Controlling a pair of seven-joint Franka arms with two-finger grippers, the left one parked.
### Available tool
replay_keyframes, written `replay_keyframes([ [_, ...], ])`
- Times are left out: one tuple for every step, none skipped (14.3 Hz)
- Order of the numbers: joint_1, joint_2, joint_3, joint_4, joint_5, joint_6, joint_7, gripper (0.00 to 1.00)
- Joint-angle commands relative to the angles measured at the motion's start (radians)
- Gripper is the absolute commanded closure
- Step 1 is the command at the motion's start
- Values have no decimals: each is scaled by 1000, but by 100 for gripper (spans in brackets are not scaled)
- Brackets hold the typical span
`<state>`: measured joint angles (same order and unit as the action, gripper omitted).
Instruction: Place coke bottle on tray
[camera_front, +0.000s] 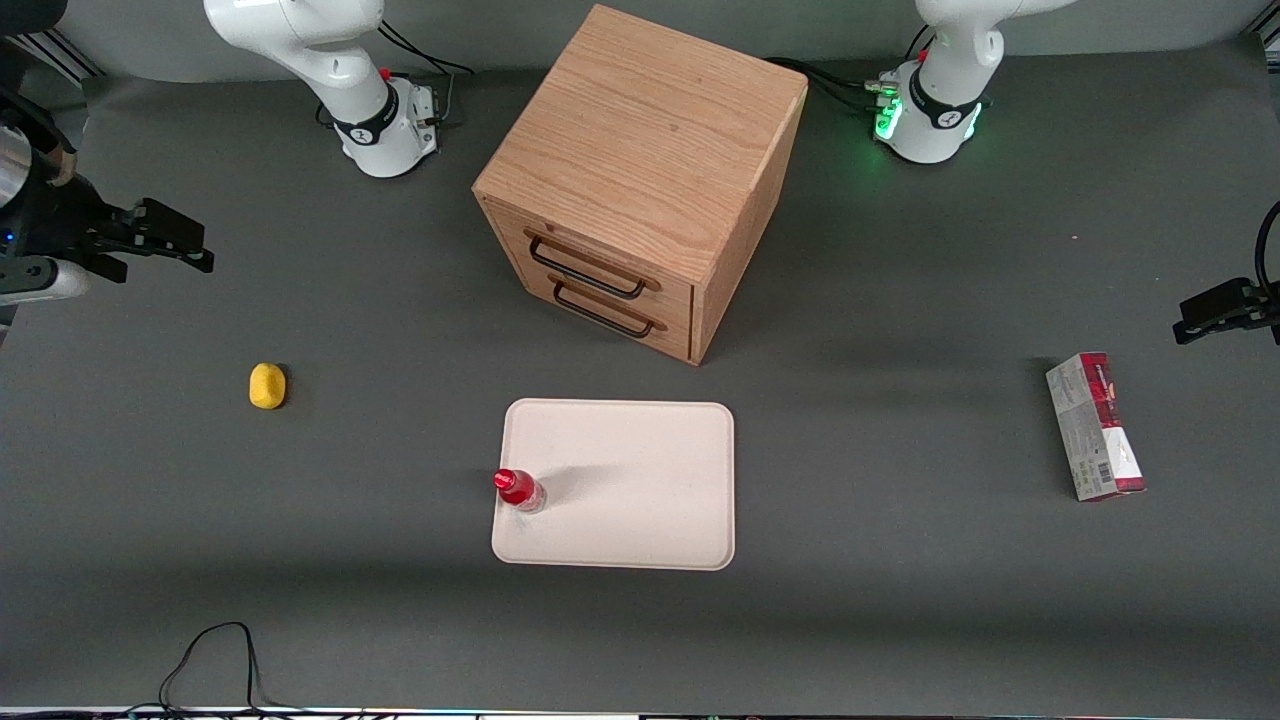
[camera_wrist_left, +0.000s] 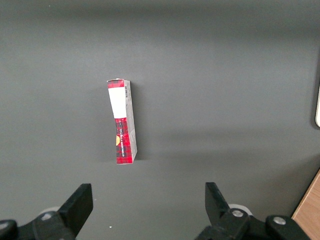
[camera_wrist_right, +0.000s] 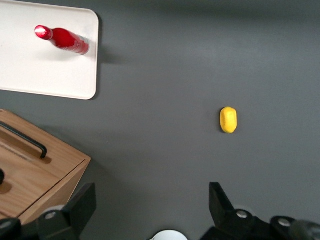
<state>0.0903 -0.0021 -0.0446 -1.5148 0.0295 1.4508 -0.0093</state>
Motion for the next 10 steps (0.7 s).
replay_keyframes([
  [-44,-82,9,-130,17,72,-38,0],
  [-58,-82,9,-128,17,74,-43,0],
  [-72,-82,8,-130,17,78,-60,0],
  [-87,-82,6,-131,17,98,-75,0],
  [-101,-81,6,-130,10,115,-84,0],
  [-106,-78,6,-130,6,128,-90,0],
  [-106,-70,5,-125,4,131,-90,0],
  [-106,-62,5,-120,3,132,-87,0],
  [-106,-50,5,-101,-2,129,-86,0],
  [-101,-36,5,-84,-19,123,-84,0],
])
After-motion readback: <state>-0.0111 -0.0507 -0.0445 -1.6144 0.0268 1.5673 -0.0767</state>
